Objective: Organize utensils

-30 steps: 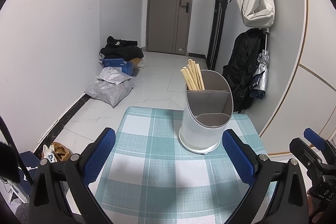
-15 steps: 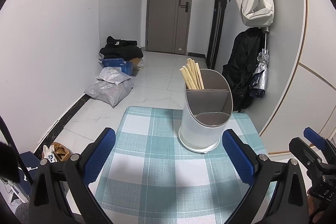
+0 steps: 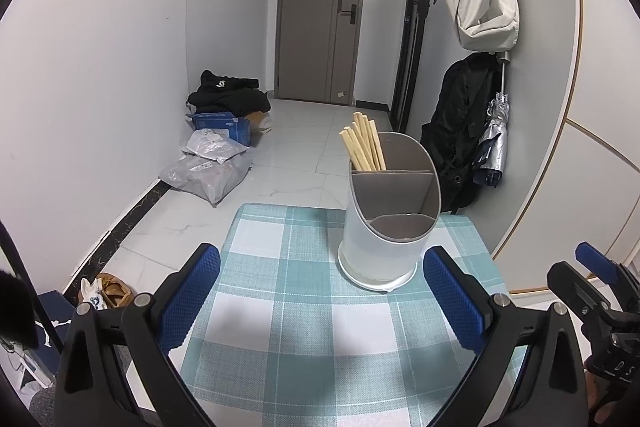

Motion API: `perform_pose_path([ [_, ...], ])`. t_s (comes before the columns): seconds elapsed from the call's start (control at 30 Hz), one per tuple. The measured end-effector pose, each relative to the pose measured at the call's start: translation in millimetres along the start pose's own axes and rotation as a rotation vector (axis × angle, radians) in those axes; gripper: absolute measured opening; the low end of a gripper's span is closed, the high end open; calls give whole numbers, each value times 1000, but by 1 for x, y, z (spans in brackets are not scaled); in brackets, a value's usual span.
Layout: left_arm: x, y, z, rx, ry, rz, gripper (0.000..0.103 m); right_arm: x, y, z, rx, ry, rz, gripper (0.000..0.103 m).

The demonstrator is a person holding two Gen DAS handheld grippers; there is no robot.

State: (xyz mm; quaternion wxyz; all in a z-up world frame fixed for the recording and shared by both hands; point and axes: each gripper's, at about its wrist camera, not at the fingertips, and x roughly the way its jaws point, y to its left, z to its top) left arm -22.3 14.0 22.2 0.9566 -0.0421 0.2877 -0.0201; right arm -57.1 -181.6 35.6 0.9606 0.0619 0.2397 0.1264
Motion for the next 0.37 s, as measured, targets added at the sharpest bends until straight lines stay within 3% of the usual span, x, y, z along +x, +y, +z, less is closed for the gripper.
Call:
perform_pose_path([
  [0.37,-3,-3,0,7,-14,-17,100,7,1,-4,-1,12,-7,100],
])
